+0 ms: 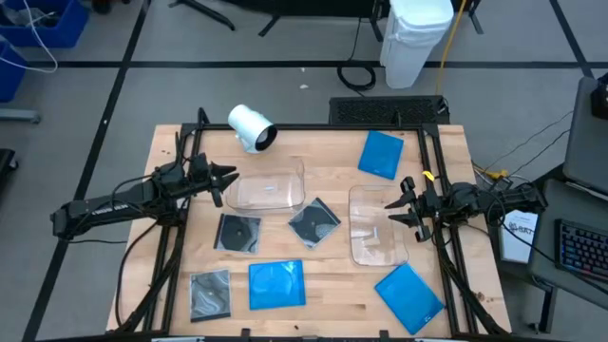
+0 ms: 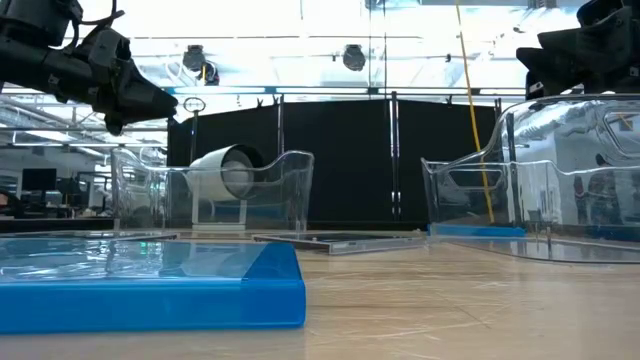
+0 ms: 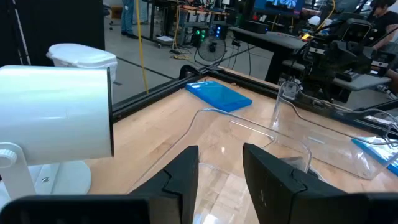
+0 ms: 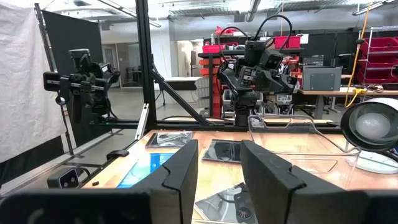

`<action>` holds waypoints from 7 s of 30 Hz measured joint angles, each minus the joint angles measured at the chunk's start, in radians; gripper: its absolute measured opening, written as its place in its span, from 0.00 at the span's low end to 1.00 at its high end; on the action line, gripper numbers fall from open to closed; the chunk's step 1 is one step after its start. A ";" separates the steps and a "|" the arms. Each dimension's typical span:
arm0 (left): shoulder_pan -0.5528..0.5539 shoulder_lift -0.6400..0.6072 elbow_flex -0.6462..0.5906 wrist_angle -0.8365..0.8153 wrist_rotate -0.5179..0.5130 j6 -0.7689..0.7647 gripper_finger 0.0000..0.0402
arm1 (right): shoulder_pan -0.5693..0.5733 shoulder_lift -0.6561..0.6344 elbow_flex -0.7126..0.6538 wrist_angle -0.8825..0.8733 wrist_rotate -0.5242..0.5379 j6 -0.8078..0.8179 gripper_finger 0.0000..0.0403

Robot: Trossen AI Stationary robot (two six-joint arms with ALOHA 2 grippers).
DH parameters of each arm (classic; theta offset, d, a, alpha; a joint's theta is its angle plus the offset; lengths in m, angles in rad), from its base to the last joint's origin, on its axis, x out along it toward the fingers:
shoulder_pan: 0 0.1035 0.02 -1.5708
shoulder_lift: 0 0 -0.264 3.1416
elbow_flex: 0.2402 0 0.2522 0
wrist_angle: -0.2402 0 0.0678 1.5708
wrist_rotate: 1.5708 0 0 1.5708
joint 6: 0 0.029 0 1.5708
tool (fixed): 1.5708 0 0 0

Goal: Pick & place jewel cases by type

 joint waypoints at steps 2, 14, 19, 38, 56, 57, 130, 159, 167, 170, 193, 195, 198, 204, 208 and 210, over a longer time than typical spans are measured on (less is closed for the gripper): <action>0.000 0.000 0.000 0.000 0.000 0.000 0.32 | 0.000 0.000 0.000 0.000 0.000 0.000 0.28; 0.000 0.000 0.000 0.000 0.000 0.000 0.32 | 0.000 0.000 0.000 0.000 0.000 0.000 0.28; 0.000 0.000 0.000 0.000 0.000 0.000 0.32 | 0.000 0.000 0.000 0.000 0.000 0.000 0.28; 0.000 0.000 0.000 0.000 0.000 0.000 0.32 | 0.000 0.000 0.000 0.000 0.000 0.000 0.28; 0.000 0.000 0.000 0.000 0.000 0.000 0.32 | 0.000 0.000 0.000 0.000 0.000 0.000 0.28; 0.000 0.000 0.000 0.000 0.000 0.000 0.32 | 0.000 0.000 0.000 0.000 0.000 0.000 0.28; -0.021 0.005 -0.158 0.277 0.072 0.159 0.32 | 0.000 -0.001 0.000 0.076 0.000 0.090 0.28; -0.021 0.012 -0.157 0.256 0.026 0.183 0.32 | -0.045 0.302 0.306 -0.333 0.757 0.214 0.28; -0.020 0.013 -0.157 0.256 0.027 0.183 0.32 | -0.298 0.752 0.689 -0.713 0.636 0.243 0.28; -0.021 0.013 -0.157 0.259 0.027 0.183 0.32 | -0.463 0.882 0.787 -0.859 0.562 0.240 0.28; -0.020 0.013 -0.157 0.253 0.029 0.132 0.32 | -1.161 1.422 0.817 -0.819 0.182 0.026 0.28; -0.021 0.013 -0.157 0.253 0.030 0.132 0.32 | -1.160 1.449 0.817 -0.819 0.180 0.026 0.28; -0.021 0.013 -0.157 0.254 0.027 0.132 0.32 | -1.162 1.491 0.817 -0.815 0.181 0.035 0.28; -0.020 0.013 -0.157 0.254 0.027 0.132 0.32 | -1.162 1.570 0.823 -0.775 0.120 0.032 0.28; -0.020 0.013 -0.157 0.254 0.027 0.130 0.32 | -1.152 1.593 0.822 -0.714 0.031 0.031 0.28; -0.021 0.013 -0.157 0.254 0.026 0.130 0.32 | -1.144 1.593 0.822 -0.688 -0.010 0.030 0.28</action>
